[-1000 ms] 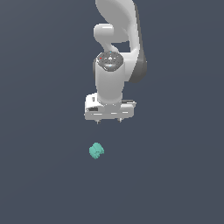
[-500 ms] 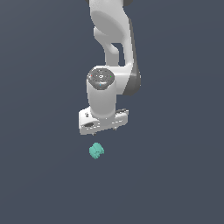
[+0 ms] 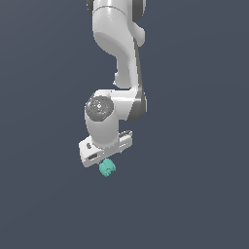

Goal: Pick up the object and move it to a goal position.

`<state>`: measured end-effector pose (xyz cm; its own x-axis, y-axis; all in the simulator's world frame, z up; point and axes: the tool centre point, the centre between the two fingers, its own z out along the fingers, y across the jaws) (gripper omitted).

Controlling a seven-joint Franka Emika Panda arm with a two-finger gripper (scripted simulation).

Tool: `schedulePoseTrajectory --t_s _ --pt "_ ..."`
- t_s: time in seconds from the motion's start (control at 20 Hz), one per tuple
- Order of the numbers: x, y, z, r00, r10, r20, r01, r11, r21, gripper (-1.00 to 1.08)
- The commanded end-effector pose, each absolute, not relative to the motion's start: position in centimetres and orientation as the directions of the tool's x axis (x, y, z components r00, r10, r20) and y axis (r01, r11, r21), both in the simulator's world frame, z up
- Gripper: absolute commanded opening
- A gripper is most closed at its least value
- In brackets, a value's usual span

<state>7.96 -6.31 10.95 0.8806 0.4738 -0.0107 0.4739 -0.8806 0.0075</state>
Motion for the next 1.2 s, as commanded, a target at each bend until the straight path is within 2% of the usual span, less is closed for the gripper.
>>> schedulePoseTrajectory --t_s 0.0,0.8,1.15 --pt "8.5 -6.9 10.2 0.861 0.509 -0.007 0.509 -0.861 0.005 1.0" --pt "9.5 -8.1 8.2 0.82 0.572 -0.001 0.572 -0.82 0.0 1.0" --pt "9.4 -8.1 4.7 0.818 0.575 0.0 0.575 -0.818 0.0 1.0"
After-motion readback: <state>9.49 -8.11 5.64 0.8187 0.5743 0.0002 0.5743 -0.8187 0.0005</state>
